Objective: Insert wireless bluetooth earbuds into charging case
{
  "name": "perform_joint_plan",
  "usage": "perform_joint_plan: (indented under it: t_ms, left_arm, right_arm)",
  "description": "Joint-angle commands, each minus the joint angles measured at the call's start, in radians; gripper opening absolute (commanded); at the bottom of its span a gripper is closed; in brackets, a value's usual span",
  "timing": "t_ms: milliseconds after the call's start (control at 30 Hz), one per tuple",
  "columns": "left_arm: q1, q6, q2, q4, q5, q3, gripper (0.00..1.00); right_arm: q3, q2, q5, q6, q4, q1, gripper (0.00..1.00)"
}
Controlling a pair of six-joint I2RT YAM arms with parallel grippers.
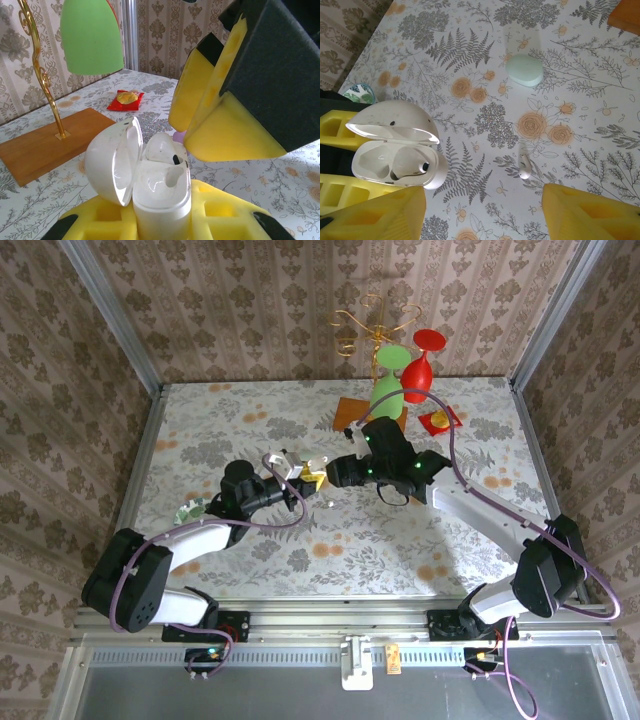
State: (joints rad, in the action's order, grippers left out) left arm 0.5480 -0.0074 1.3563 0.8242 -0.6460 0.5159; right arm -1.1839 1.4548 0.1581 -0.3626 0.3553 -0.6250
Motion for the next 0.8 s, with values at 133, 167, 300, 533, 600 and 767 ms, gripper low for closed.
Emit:
perform_joint_plan:
  t_ms: [133, 167, 300, 533, 600, 767]
  left_arm:
    - [-0.030, 0.004, -0.022, 0.086, -0.004, -0.048, 0.01]
    - [-0.037, 0.008, -0.023, 0.089, -0.004, -0.053, 0.02]
    - [-0.052, 0.038, -0.048, 0.103, 0.025, -0.082, 0.02]
    - [-0.059, 0.106, -0.171, 0.019, 0.046, -0.118, 0.02]
    - [-0.059, 0.130, -0.209, -0.023, 0.052, -0.121, 0.01]
    - [-0.057, 0.156, -0.272, -0.087, 0.058, -0.125, 0.02]
  right_arm:
    - [0.060, -0.056, -0.014, -0.006, -0.052, 0.025, 0.65]
    - [0.082, -0.083, -0.017, -0.027, -0.068, 0.032, 0.65]
    - [0.113, -0.056, -0.033, -0.111, -0.067, 0.054, 0.65]
    - [0.035, 0.152, -0.019, -0.210, 0.041, 0.046, 0.61]
    - [-0.006, 0.212, -0.013, -0.214, 0.086, 0.040, 0.59]
    - [-0.088, 0.361, 0.059, -0.212, 0.109, 0.022, 0.54]
